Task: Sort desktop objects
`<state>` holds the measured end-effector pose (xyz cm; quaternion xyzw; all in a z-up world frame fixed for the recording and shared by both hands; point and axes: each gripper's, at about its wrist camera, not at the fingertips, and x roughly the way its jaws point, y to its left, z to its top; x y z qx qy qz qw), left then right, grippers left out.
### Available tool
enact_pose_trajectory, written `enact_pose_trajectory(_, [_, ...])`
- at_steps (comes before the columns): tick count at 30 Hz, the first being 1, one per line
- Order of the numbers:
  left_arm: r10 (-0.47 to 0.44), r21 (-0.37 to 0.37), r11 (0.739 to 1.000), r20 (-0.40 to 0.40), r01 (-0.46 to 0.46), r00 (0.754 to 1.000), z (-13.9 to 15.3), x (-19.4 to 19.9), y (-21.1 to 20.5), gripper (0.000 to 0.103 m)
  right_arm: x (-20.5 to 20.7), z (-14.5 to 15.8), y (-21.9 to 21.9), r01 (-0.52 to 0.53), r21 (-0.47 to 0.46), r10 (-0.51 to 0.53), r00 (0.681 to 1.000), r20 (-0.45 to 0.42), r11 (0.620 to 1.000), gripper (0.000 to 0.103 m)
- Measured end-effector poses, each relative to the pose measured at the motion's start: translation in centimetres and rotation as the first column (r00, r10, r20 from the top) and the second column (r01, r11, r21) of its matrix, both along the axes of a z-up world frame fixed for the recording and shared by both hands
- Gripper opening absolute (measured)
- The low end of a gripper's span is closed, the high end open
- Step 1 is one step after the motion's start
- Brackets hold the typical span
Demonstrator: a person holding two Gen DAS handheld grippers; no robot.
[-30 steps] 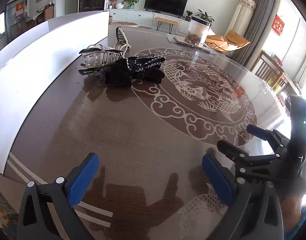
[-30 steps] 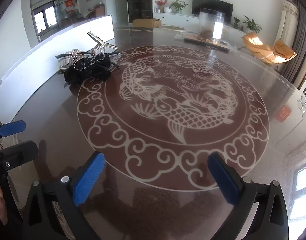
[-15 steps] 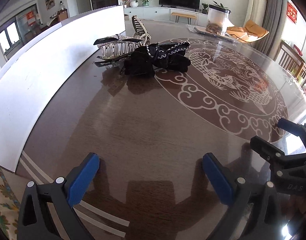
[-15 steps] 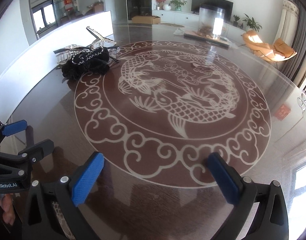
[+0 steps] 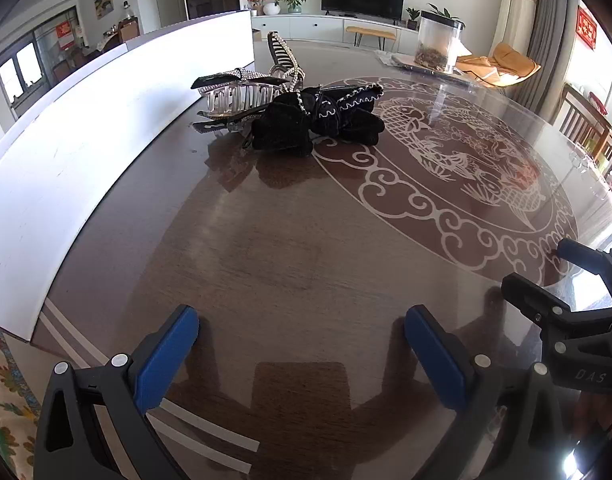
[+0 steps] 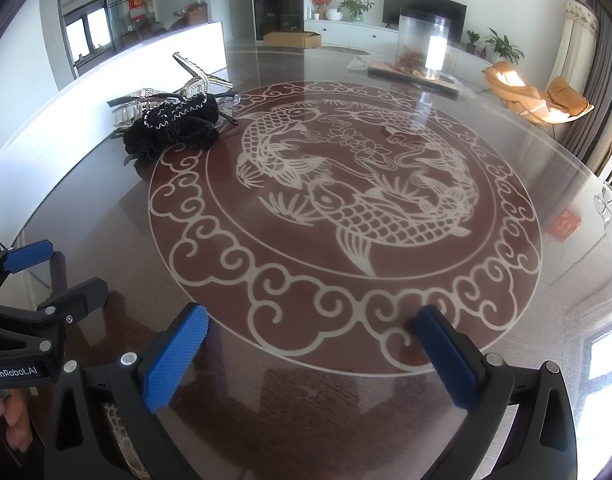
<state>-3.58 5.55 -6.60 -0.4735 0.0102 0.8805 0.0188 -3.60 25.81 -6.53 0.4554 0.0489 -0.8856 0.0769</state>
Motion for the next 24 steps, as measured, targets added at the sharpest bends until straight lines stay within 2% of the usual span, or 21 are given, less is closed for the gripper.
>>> enact_pose_trajectory(24, [0.006, -0.001, 1.0, 0.003, -0.006, 1.0, -0.03, 0.11, 0.11, 0.103, 0.02, 0.0, 0.0, 0.0, -0.001, 0.0, 1.0, 0.0, 1.0, 0.103])
